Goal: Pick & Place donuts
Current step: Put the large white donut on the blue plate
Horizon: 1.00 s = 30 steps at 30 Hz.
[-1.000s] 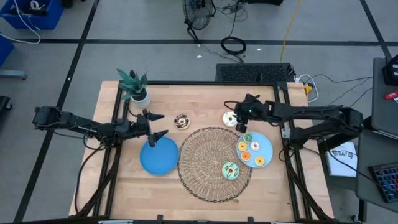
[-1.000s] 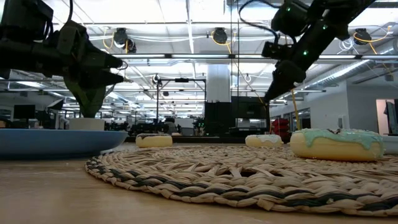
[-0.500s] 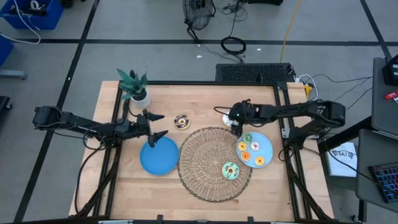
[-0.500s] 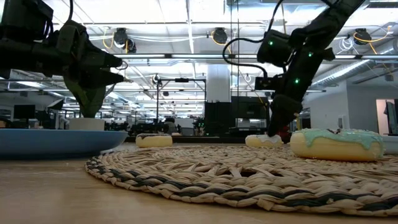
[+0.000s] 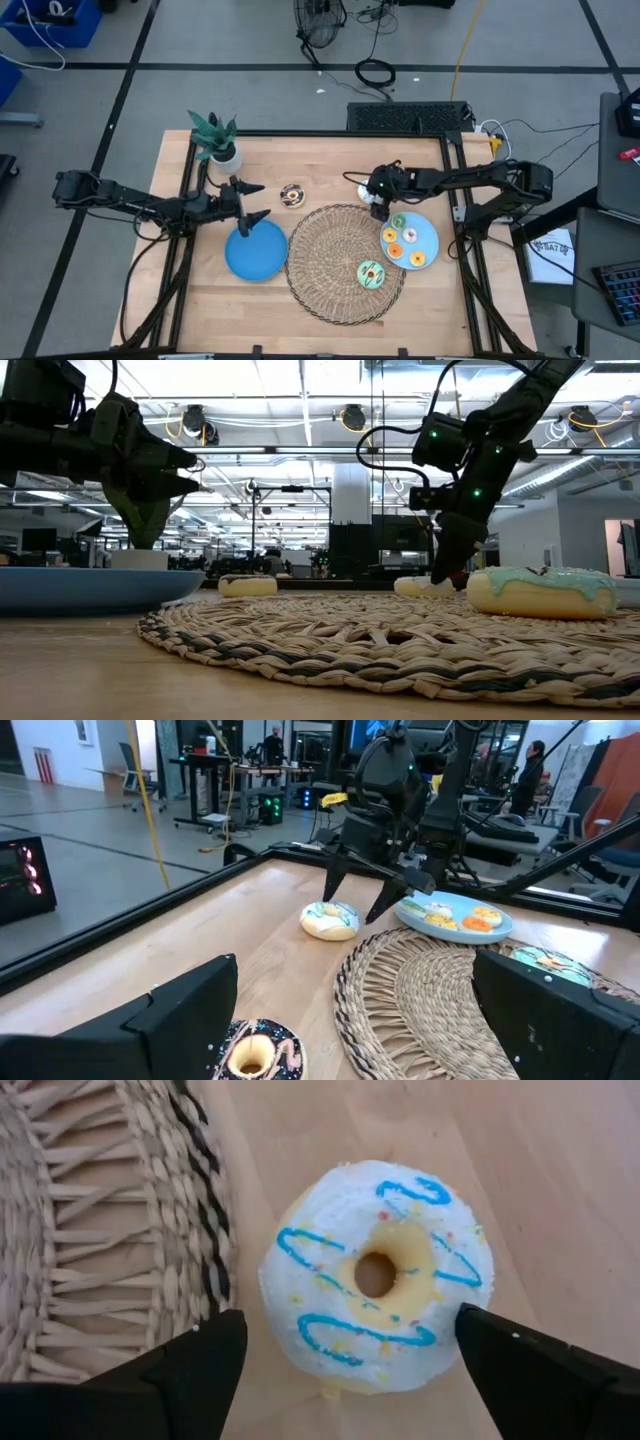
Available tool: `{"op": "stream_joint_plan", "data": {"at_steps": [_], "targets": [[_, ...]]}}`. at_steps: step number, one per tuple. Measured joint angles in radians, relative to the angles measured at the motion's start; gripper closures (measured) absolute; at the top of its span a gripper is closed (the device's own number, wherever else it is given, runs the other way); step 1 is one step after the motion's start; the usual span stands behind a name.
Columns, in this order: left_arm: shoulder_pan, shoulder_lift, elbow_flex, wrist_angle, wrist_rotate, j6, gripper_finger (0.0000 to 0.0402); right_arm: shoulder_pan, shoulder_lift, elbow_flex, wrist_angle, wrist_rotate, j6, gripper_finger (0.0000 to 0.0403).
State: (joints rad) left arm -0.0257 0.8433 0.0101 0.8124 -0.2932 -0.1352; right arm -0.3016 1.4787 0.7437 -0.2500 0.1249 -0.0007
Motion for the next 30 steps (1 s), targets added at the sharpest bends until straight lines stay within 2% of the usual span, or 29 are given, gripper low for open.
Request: {"op": "stream_joint_plan", "data": {"at_steps": [8,16,21,30], "targets": [[0.0,0.0,0.0,0.0,0.0,0.0,0.0005,0.0,0.056,0.001,0.047,0.024,-0.013,0.0064],[0.0,0.0,0.0,0.0,0.0,0.0,0.0005,0.0,0.05,0.0,0.042,0.052,-0.037,0.0066],[0.0,0.0,0.0,0.0,0.0,0.0,0.0005,0.0,0.05,0.001,-0.009,0.063,-0.046,0.0077],[0.0,0.0,0.0,0.0,0.0,0.0,0.0005,-0.001,0.05,0.001,0.001,0.062,-0.045,0.0096]]}}
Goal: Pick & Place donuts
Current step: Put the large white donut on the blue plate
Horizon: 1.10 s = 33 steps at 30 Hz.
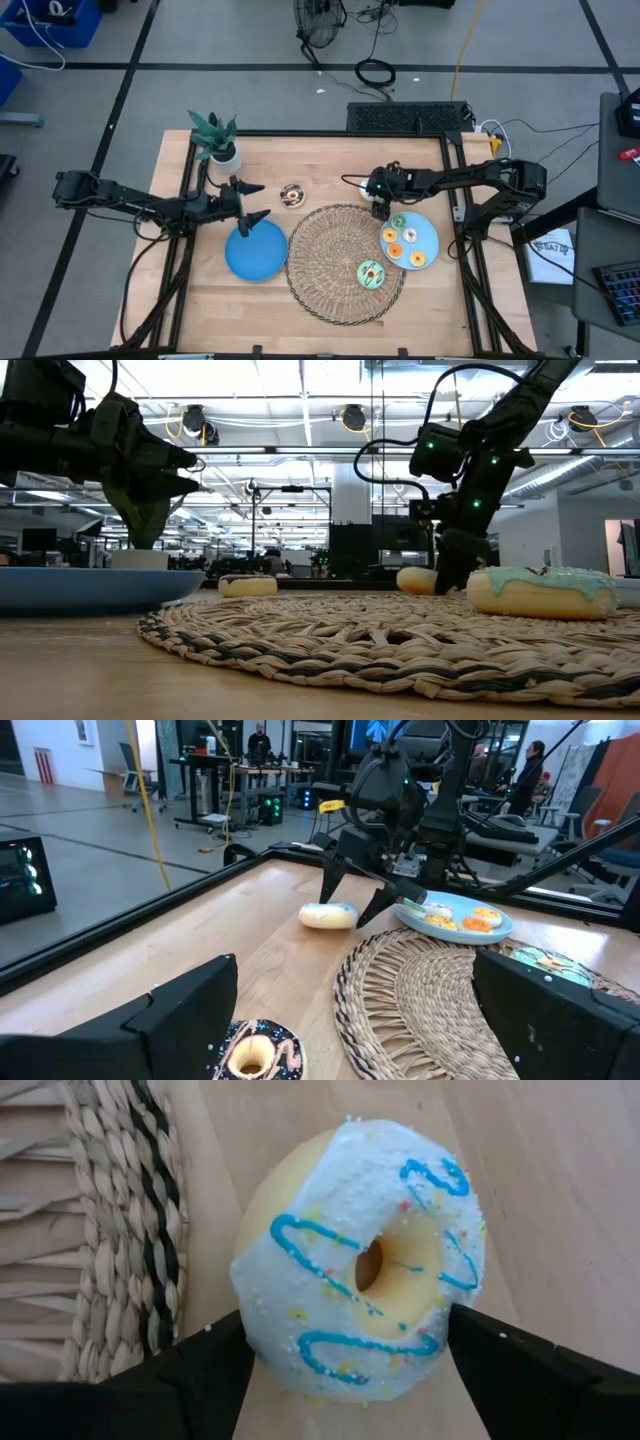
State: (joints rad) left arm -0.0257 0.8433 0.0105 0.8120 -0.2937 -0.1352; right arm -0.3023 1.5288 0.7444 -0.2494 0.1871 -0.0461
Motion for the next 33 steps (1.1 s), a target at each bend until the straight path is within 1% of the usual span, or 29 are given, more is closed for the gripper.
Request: {"op": "stream_joint_plan", "data": {"at_steps": [7,19,23,27,33], "targets": [[0.0,0.0,0.0,0.0,0.0,0.0,0.0005,0.003,-0.006,0.0,-0.002,-0.004,0.001,0.0092],[0.0,0.0,0.0,0.001,0.001,0.0,0.0005,0.002,-0.115,-0.001,-0.054,-0.008,0.011,0.0084],[0.0,0.0,0.0,0.002,0.002,0.0,0.0005,-0.017,-0.106,0.0,-0.076,-0.021,0.009,0.0084],[0.0,0.0,0.0,0.002,0.004,0.0,0.0005,-0.039,-0.084,-0.001,-0.072,-0.088,0.0,0.0084],[0.0,0.0,0.0,0.001,0.004,0.0,0.0005,-0.052,-0.077,-0.001,-0.053,-0.087,-0.044,0.0084]]}}
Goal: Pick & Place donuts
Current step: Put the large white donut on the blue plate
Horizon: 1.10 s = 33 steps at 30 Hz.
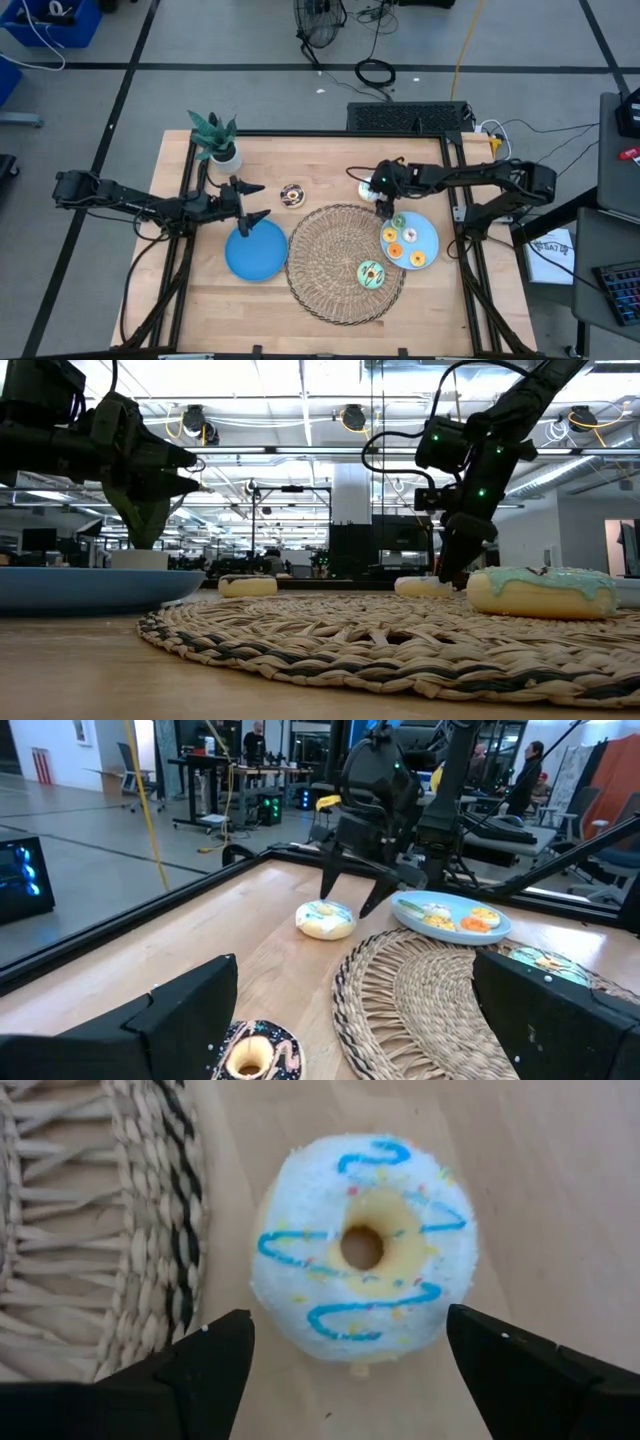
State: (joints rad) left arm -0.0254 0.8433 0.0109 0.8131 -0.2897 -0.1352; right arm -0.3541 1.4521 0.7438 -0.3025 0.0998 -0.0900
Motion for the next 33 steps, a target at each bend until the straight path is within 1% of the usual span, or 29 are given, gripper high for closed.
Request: {"op": "stream_joint_plan", "data": {"at_steps": [10,15,19,28,33], "targets": [[0.0,0.0,0.0,0.0,0.0,0.0,0.0005,-0.033,0.0,0.0,0.024,-0.003,-0.001,0.0084],[0.0,0.0,0.0,0.0,0.0,0.0,0.0005,-0.033,0.006,0.0,0.025,-0.097,0.028,0.0085],[0.0,0.0,0.0,0.0,0.0,0.0,0.0005,-0.031,0.019,0.0,0.046,-0.074,0.027,0.0085],[0.0,0.0,0.0,0.0,0.0,0.0,0.0005,-0.038,0.068,0.001,0.07,-0.071,0.004,0.0085],[0.0,0.0,0.0,-0.001,0.0,0.0,0.0005,-0.038,0.069,0.0,0.095,-0.069,-0.001,0.0085]]}}
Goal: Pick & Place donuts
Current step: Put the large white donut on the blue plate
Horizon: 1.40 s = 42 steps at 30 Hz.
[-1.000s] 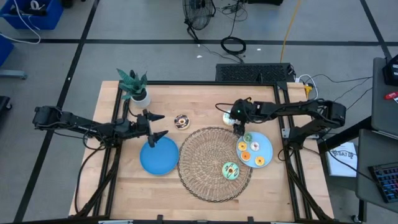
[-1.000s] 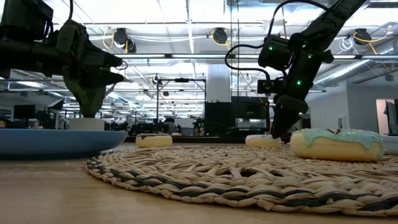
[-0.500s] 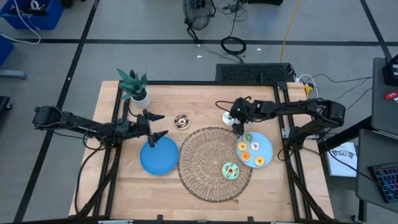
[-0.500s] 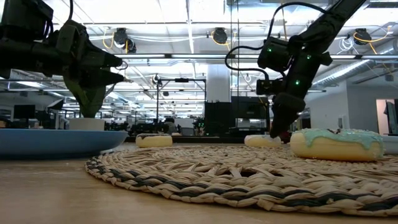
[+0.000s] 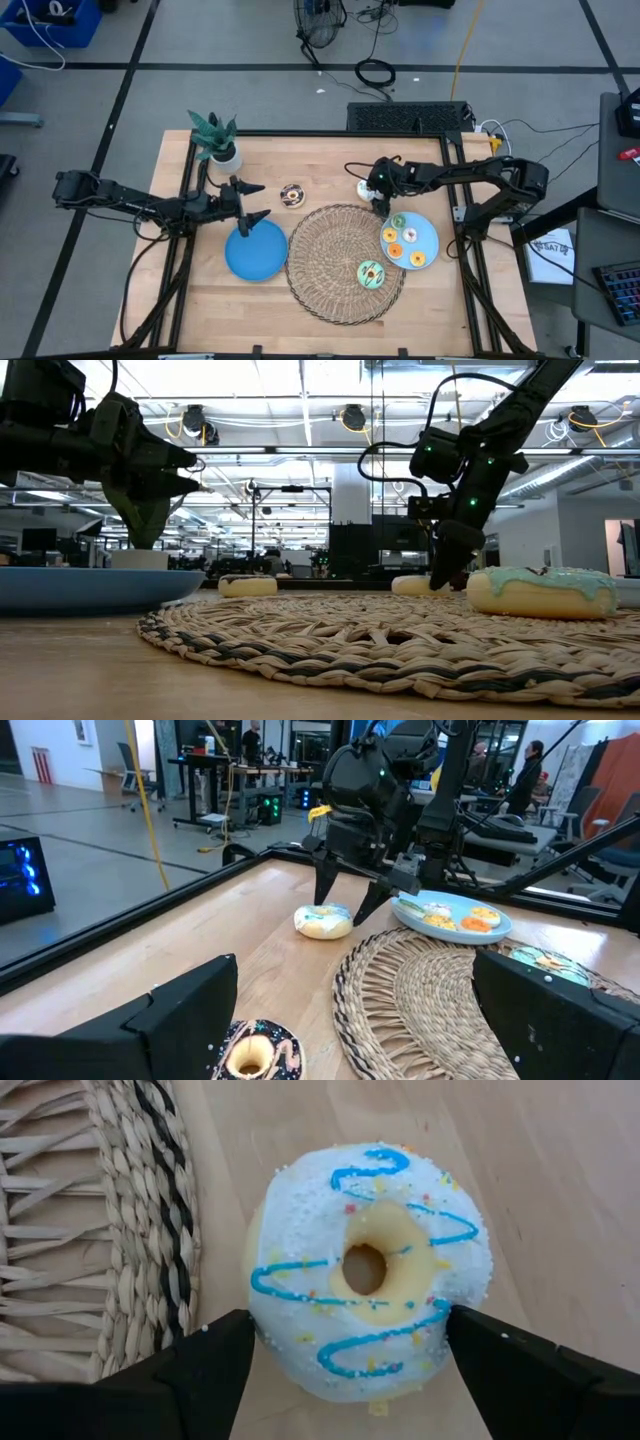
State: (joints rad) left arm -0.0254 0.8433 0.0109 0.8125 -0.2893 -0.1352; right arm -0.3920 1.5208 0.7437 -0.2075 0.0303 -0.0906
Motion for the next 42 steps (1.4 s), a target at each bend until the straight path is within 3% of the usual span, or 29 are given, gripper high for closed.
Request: {"op": "stream_joint_plan", "data": {"at_steps": [9,23,36,42], "targets": [[0.0,0.0,0.0,0.0,0.0,0.0,0.0005,-0.001,0.0,0.0,0.004,0.044,-0.001,0.0092],[0.0,0.0,0.0,0.0,0.0,0.0,0.0005,0.002,0.0,0.0,0.002,0.031,0.03,0.0176],[0.0,0.0,0.0,0.0,0.0,0.0,0.0005,0.01,-0.001,0.0,0.01,-0.008,0.026,0.0186],[0.0,0.0,0.0,0.0,0.0,0.0,0.0005,0.051,-0.062,0.0,0.022,-0.016,0.016,0.0194]]}}
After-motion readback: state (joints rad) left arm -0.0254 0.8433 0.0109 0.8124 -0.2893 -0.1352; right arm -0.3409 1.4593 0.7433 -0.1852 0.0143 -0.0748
